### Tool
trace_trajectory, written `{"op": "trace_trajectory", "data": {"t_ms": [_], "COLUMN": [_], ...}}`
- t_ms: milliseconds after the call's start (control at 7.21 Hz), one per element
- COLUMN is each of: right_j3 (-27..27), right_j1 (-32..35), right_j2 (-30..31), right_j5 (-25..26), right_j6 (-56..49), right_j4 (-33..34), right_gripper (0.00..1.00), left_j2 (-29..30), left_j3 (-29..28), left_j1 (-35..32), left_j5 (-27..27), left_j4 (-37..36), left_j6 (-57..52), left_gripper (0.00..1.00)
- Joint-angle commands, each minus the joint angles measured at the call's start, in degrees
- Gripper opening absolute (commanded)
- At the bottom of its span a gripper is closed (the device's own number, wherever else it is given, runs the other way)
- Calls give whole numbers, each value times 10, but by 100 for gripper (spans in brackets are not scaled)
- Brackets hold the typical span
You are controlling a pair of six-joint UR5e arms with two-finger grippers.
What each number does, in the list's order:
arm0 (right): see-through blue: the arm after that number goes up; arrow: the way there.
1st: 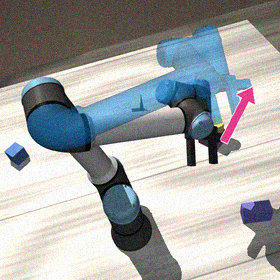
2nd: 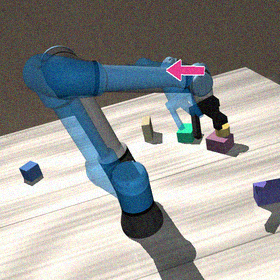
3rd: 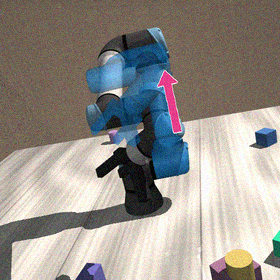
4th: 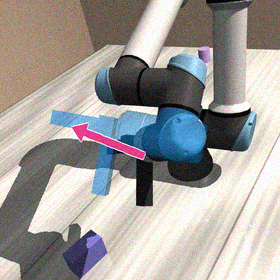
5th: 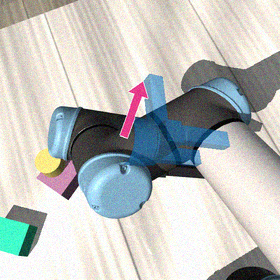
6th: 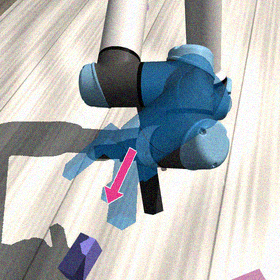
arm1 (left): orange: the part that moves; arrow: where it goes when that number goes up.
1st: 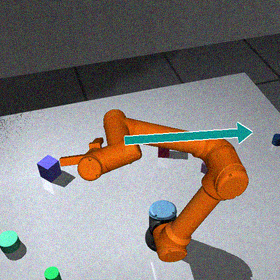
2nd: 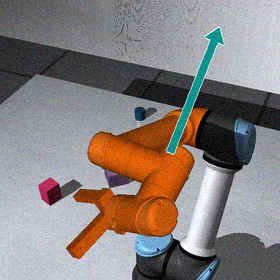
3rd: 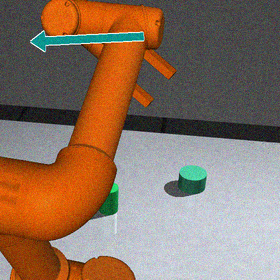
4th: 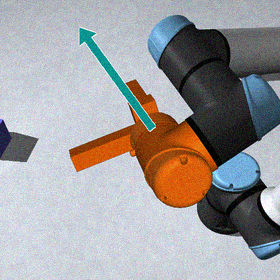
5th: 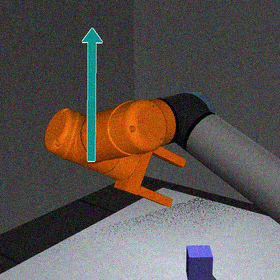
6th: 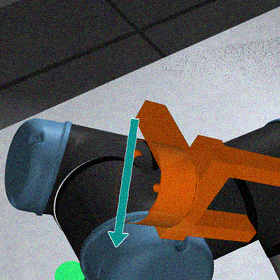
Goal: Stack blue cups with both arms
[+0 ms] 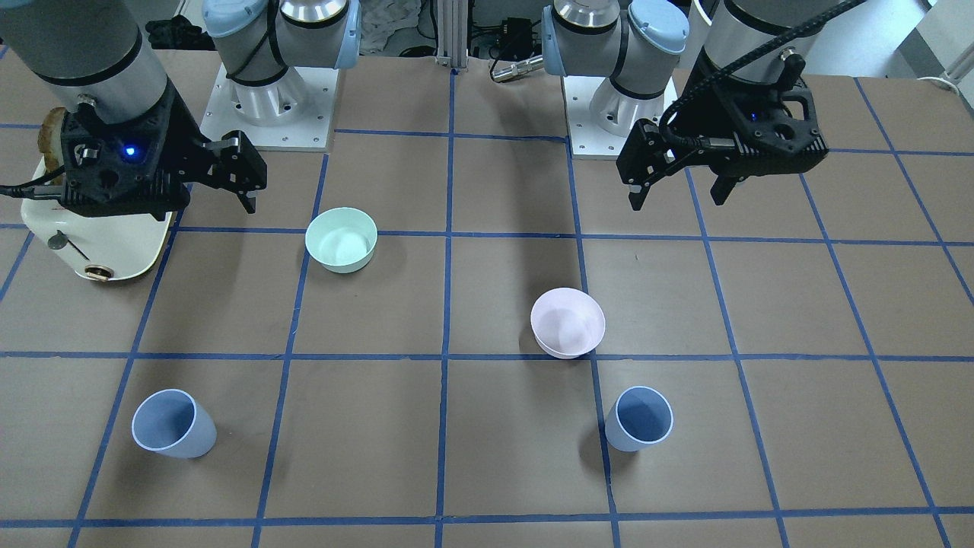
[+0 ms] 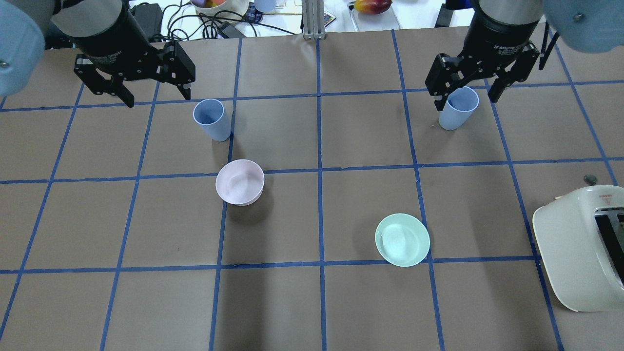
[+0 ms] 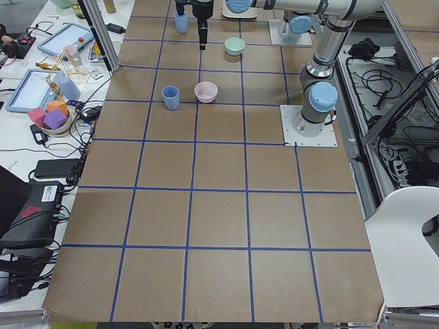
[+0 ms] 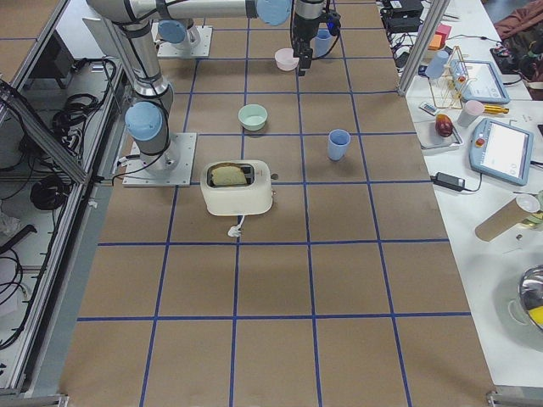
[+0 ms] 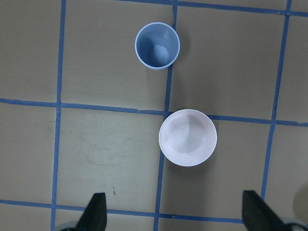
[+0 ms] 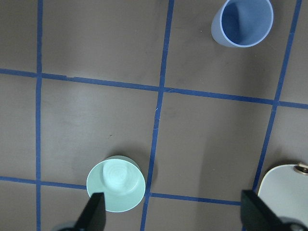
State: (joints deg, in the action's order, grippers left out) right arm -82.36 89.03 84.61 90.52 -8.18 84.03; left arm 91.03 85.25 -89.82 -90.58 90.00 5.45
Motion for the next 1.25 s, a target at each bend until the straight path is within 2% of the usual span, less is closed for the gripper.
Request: {"op": "trace_trajectory", "data": {"t_ms": [0,1109], "right_j3": [3,-4], "right_j1": [0,0], "right_j2": [2,1], "right_j5": [-2,-1], "right_j6": [1,0], "right_j4": [-4,-8], "right_gripper": [100,100], "left_j2": [0,-2], "left_j3": [0,2], "left_j1": [0,-1], "left_j5": [0,0], "left_j4": [1,1], "left_j6": [0,0], "left_gripper": [100,100]}}
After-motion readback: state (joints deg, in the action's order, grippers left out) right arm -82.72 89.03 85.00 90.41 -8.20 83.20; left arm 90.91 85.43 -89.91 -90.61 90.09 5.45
